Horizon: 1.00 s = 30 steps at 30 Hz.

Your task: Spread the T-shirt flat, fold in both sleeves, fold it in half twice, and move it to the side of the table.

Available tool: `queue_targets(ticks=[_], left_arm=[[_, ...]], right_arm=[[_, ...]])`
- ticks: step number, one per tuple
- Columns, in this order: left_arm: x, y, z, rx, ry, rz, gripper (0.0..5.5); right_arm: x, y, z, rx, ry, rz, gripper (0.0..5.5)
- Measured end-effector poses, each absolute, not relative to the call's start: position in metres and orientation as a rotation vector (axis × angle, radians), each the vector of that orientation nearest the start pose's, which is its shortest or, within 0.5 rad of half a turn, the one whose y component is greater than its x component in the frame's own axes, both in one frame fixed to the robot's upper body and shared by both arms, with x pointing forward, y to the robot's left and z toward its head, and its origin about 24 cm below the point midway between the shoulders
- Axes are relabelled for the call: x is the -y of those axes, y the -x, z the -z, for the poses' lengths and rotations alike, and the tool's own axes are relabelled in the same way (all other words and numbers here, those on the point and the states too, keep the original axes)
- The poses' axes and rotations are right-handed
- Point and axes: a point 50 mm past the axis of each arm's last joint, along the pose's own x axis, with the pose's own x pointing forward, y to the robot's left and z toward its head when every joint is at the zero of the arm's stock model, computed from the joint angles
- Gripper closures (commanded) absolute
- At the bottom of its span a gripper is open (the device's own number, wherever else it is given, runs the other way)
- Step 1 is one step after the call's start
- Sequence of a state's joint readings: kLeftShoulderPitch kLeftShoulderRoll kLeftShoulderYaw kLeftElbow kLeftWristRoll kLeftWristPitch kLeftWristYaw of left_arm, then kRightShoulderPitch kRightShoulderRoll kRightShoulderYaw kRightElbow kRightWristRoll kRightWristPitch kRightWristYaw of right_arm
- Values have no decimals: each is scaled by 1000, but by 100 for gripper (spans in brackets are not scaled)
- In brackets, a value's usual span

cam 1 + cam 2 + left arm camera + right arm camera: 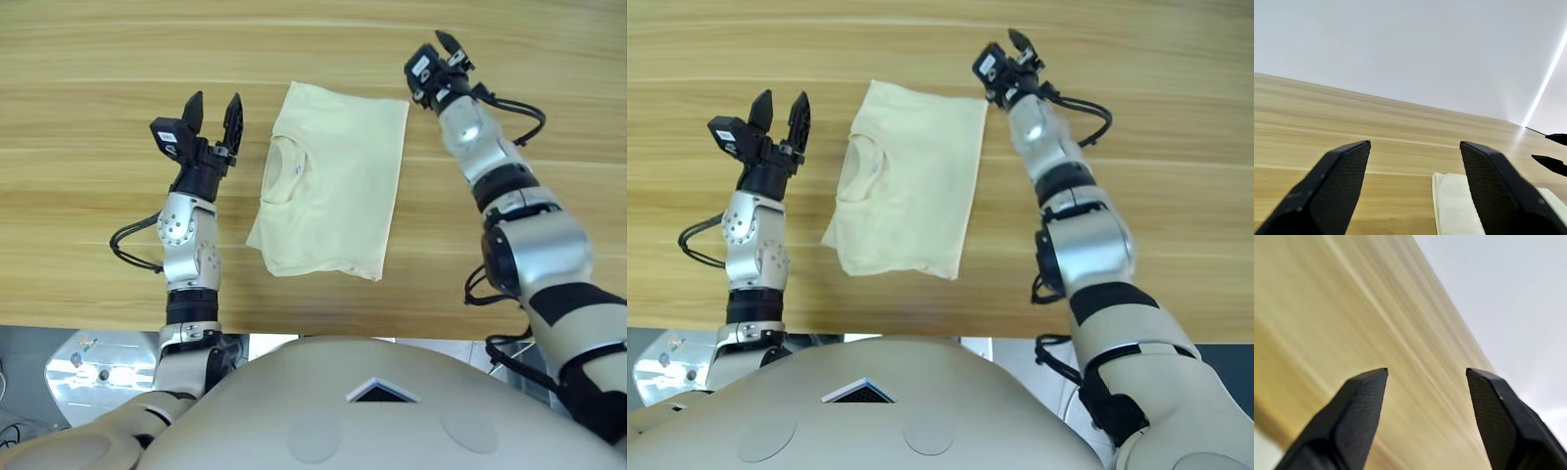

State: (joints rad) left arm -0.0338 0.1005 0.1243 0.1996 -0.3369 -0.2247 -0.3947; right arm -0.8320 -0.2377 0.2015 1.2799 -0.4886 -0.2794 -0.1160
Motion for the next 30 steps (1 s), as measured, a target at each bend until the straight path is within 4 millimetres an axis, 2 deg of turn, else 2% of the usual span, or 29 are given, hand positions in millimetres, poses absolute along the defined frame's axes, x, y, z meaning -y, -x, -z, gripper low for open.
queue_targets(ticks=[2, 5, 7, 9, 12, 14, 16, 21, 25, 27, 30], left_arm=[[-187, -253, -34, 137, 209, 216, 209], [-187, -253, -35, 141, 212, 213, 209], [-188, -253, -35, 147, 226, 209, 209], [-187, -253, -35, 150, 237, 210, 209], [-186, -255, -34, 144, 242, 200, 209], [-188, -256, -31, 127, 248, 176, 209], [-190, -258, -27, 110, 254, 152, 209], [-192, -270, -20, 71, 282, 104, 209], [-189, -273, -17, 58, 293, 107, 209], [-188, -274, -17, 60, 297, 112, 209], [-186, -274, -18, 63, 299, 119, 209]], right_arm=[[176, -366, -29, -172, 888, -137, 254], [219, -342, -12, -188, 859, -40, 254], [225, -325, -6, -124, 805, -46, 254], [208, -302, 4, -51, 742, -128, 254], [163, -267, 10, 35, 693, -318, 254], [140, -242, 6, 82, 690, -432, 254], [127, -220, -3, 115, 688, -522, 254], [115, -176, -37, 168, 795, -780, 254], [110, -166, -21, 82, 874, -897, 254], [114, -164, -11, 26, 919, -928, 254], [120, -165, -8, 12, 957, -938, 254]])
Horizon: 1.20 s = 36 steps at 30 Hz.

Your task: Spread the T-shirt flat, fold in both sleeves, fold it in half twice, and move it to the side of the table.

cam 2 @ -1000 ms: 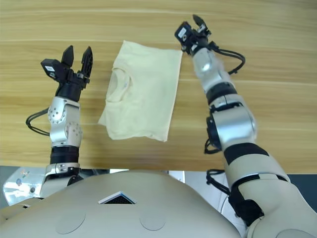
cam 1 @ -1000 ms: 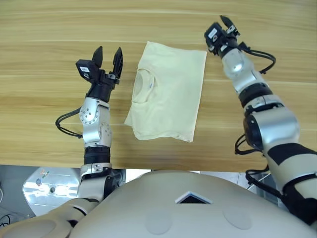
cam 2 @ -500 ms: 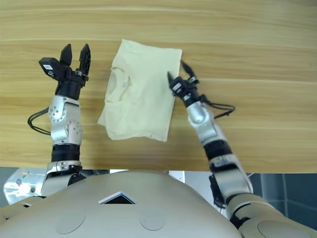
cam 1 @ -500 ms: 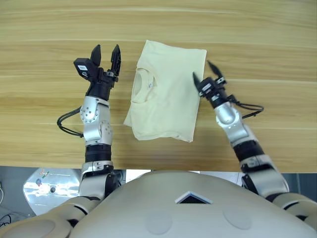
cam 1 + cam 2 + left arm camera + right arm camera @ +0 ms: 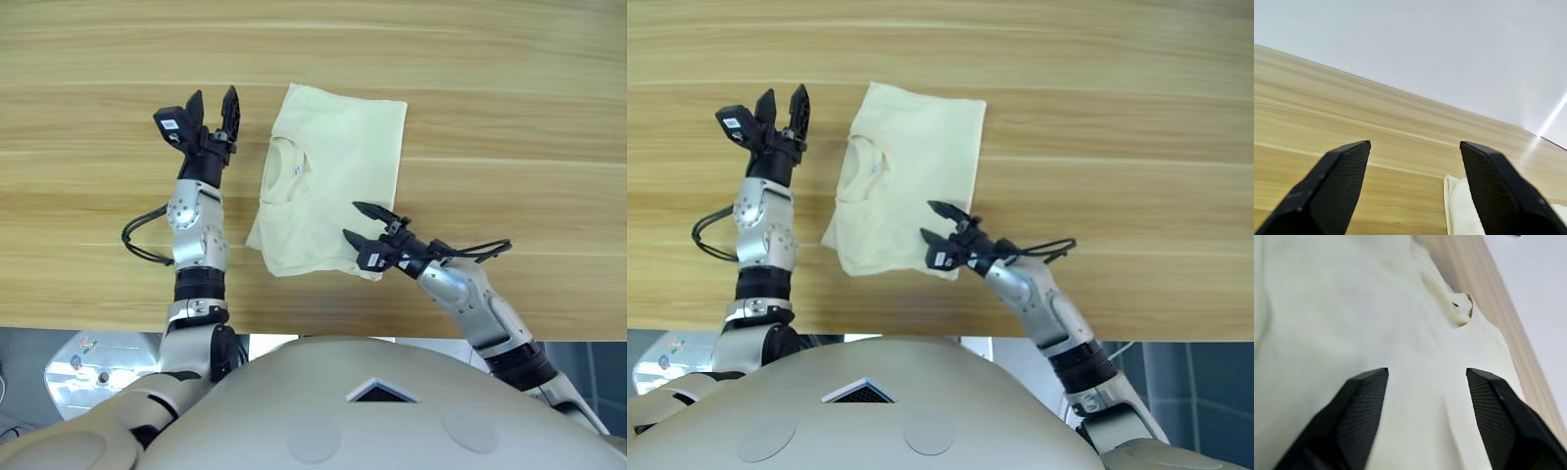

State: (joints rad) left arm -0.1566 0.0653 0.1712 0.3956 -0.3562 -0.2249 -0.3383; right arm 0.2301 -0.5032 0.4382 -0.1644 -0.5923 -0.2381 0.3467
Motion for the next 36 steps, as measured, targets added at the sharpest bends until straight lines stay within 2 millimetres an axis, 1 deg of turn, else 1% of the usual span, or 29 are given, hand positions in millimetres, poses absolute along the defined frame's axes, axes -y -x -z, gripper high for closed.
queue_targets(ticks=[5, 6, 9, 13, 17, 18, 20, 21, 22, 23, 24, 25, 26, 27, 28, 29, 30, 31, 32, 33, 34, 36], left_arm=[[-187, -276, -27, 101, 286, 129, 209], [-188, -276, -32, 120, 275, 133, 209], [-194, -276, -40, 145, 226, 141, 209], [-197, -272, -42, 139, 147, 158, 209], [-198, -266, -42, 131, 18, 182, 209], [-200, -264, -45, 149, -60, 178, 209], [-205, -260, -49, 178, -236, 172, 209], [-207, -256, -51, 197, -334, 184, 209], [-211, -248, -54, 224, -456, 208, 209], [-214, -239, -56, 248, -574, 235, 209], [-221, -227, -60, 267, -706, 270, 209], [-231, -215, -61, 258, -828, 293, 209], [-241, -204, -60, 222, -947, 331, 209], [-250, -194, -58, 175, -1031, 359, 209], [-254, -187, -55, 142, -1087, 395, 209], [-257, -177, -51, 94, -1146, 459, 209], [-257, -168, -45, 48, -1189, 538, 209], [-252, -158, -37, 3, -1228, 661, 209], [-248, -150, -30, -27, -1247, 752, 209], [-242, -140, -22, -52, -1262, 876, 209], [-233, -138, -23, -24, -1269, 962, 209], [-224, -137, -23, 9, -1276, 1074, 209]], right_arm=[[137, -162, -7, -1, 1025, -943, 254], [143, -161, -8, -12, 1041, -931, 254], [153, -155, -8, -20, 1060, -925, 254], [158, -150, -7, -25, 1066, -925, 254], [160, -147, -7, -28, 1037, -909, 254], [158, -145, -10, -12, 990, -904, 254], [146, -140, -20, 70, 839, -893, 254], [141, -142, -34, 146, 751, -862, 254], [142, -148, -54, 236, 663, -800, 254], [149, -154, -66, 281, 603, -740, 254], [163, -161, -79, 315, 573, -657, 254], [181, -168, -89, 337, 594, -578, 254], [199, -174, -93, 332, 662, -521, 254], [216, -178, -92, 307, 745, -477, 254], [228, -180, -87, 279, 842, -460, 254], [243, -180, -75, 212, 972, -456, 254], [257, -177, -63, 137, 1077, -467, 254], [270, -171, -49, 58, 1182, -497, 254], [276, -164, -40, 11, 1231, -531, 254], [278, -153, -28, -42, 1268, -608, 254], [271, -138, -15, -75, 1268, -718, 254], [259, -125, -12, -48, 1232, -814, 254]])
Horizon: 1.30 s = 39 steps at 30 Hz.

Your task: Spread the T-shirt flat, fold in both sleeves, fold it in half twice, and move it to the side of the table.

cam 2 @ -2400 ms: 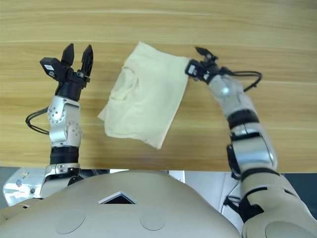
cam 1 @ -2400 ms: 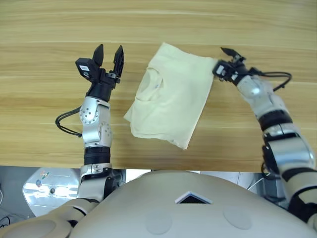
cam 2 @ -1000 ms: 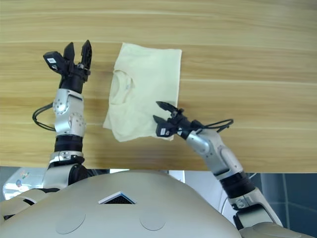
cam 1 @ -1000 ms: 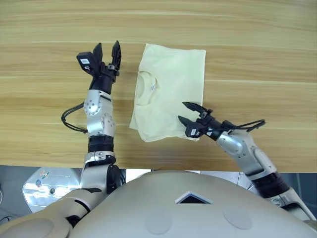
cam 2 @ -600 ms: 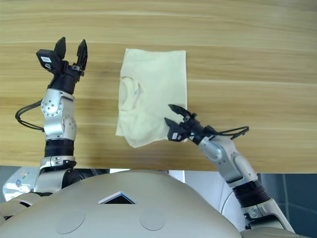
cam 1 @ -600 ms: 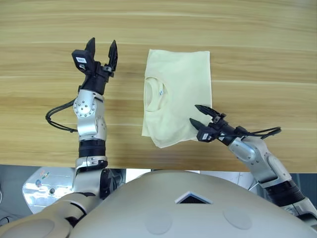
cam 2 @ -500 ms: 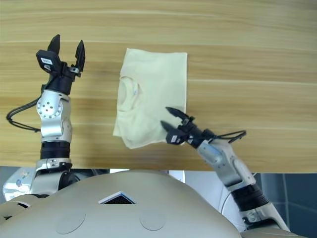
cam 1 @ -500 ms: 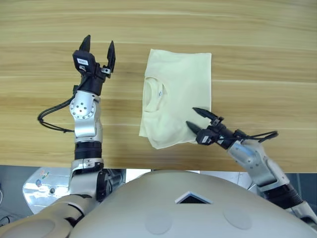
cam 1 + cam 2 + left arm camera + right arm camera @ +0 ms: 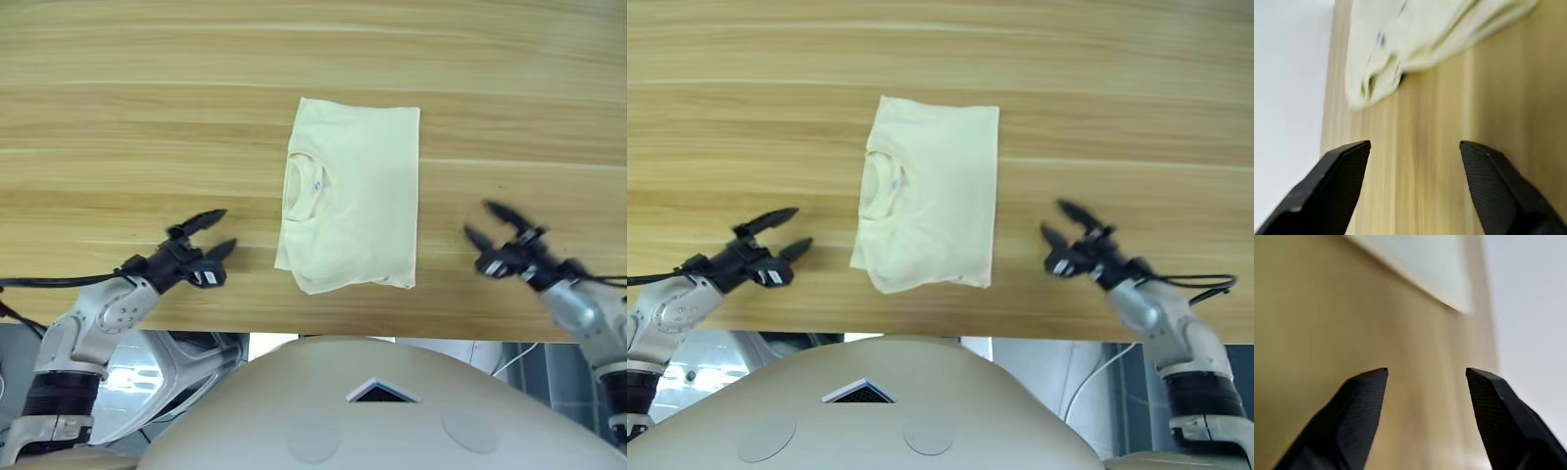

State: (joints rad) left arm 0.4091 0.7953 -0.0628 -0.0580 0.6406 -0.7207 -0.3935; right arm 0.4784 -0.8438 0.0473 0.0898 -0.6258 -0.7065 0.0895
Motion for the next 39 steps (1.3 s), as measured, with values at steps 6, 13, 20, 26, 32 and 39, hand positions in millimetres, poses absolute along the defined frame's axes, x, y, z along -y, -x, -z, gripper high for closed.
queue_targets(ticks=[6, 13, 20, 26, 32, 39], left_arm=[[-201, -144, -26, 120, -1311, 1330, 209], [-185, -160, -23, 225, -1297, 1474, 209], [-177, -178, -21, 293, -1293, 1533, 209], [-176, -181, -20, 305, -1281, 1561, 259], [-173, -175, -15, 323, -1262, 1637, 355], [-167, -174, -12, 338, -1245, 1689, 454]], right_arm=[[241, -96, -20, -31, 1204, -1031, 254], [224, -95, -15, 29, 1146, -1103, 254], [219, -105, -7, 112, 1122, -1099, 254], [218, -109, -6, 150, 1130, -1128, 254], [215, -110, -9, 170, 1145, -1188, 254], [210, -112, -9, 186, 1155, -1257, 324]])
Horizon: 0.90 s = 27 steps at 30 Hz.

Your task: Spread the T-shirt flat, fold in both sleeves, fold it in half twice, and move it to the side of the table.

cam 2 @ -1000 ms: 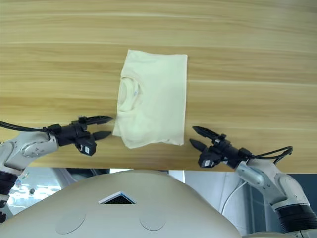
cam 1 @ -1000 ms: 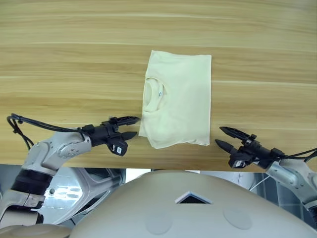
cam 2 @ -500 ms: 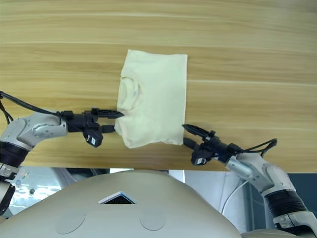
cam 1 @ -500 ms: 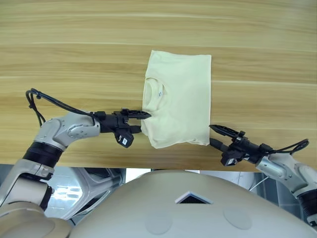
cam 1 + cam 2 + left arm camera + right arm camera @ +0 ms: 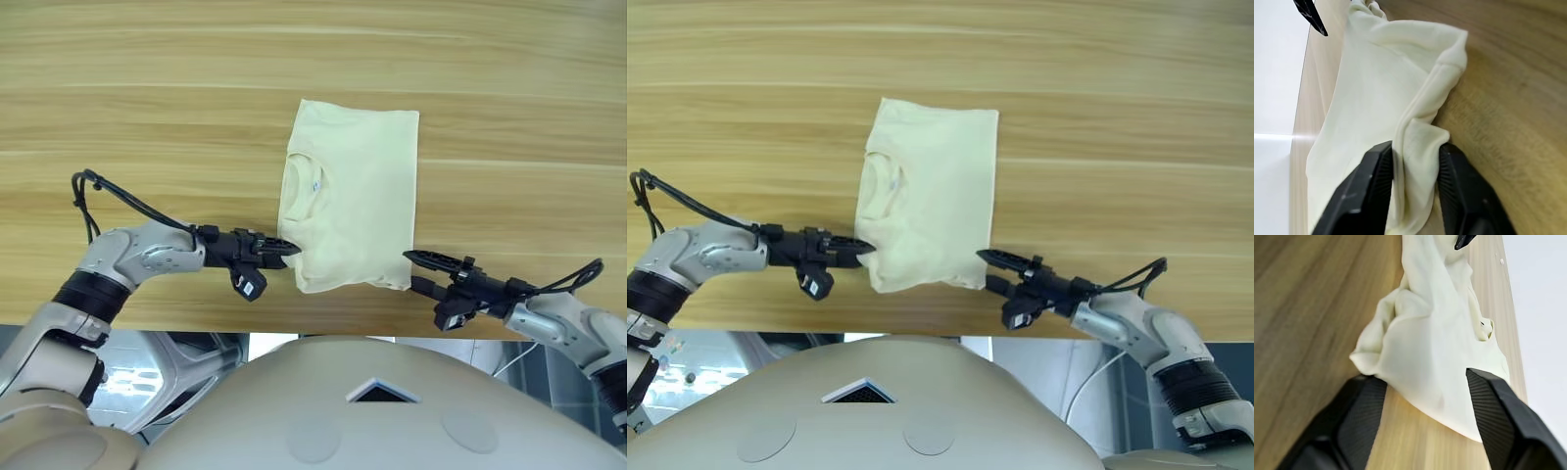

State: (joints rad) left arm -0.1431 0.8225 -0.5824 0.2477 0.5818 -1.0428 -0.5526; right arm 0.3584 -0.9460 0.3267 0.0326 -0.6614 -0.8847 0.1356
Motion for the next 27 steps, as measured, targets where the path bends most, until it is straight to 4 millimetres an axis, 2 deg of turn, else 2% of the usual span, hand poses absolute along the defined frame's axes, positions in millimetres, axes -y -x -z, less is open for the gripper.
queue_targets(ticks=[6, 13, 23, 25, 27], left_arm=[[-165, -173, -9, 332, -1238, 1713, 533], [-165, -174, -9, 337, -1238, 1707, 542], [-170, -168, -10, 317, -1136, 1496, 543], [-167, -160, -9, 312, -1081, 1454, 543], [-163, -140, -8, 293, -979, 1430, 543]], right_arm=[[209, -112, -6, 186, 1156, -1306, 429], [212, -116, -4, 175, 1182, -1312, 543], [221, -130, -7, 155, 1215, -1248, 546], [221, -124, -6, 140, 1193, -1249, 546], [217, -110, -7, 114, 1142, -1264, 546]])
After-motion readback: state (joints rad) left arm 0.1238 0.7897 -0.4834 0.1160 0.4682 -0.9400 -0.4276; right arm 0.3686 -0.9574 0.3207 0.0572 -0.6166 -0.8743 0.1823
